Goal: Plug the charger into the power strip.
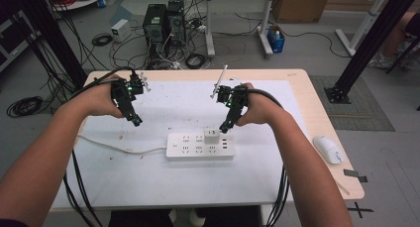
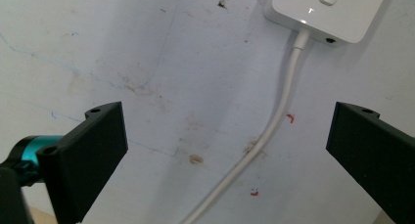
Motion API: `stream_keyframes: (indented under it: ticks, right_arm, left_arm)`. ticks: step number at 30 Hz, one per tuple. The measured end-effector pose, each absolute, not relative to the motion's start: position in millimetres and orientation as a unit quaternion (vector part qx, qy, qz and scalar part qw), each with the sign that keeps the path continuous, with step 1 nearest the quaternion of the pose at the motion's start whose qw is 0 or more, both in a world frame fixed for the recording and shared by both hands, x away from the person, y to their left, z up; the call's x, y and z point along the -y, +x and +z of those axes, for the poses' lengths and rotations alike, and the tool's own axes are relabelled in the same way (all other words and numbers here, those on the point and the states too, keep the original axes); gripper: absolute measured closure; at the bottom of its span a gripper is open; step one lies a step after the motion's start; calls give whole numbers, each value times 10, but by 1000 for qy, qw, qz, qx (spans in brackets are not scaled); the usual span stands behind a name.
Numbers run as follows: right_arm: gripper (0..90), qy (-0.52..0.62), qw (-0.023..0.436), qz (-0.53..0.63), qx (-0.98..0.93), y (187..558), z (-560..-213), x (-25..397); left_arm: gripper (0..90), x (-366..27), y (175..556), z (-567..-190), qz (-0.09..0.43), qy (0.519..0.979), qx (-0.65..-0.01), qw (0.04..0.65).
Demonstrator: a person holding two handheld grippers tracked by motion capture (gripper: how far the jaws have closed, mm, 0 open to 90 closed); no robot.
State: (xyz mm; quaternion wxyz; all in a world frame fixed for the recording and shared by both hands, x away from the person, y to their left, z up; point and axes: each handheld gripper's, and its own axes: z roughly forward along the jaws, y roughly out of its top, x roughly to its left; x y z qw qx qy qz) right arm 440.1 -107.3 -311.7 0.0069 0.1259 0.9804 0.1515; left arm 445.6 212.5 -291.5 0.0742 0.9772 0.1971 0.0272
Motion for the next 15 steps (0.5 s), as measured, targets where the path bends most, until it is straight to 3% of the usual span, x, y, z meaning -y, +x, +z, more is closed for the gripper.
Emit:
stream_keyframes:
  ticks: [15]
  right_arm:
    - [9,132,18,137,-982,4458,-3095,1223]
  left_arm:
    - [17,-2013,4534,-2964,10,981,-179,70]
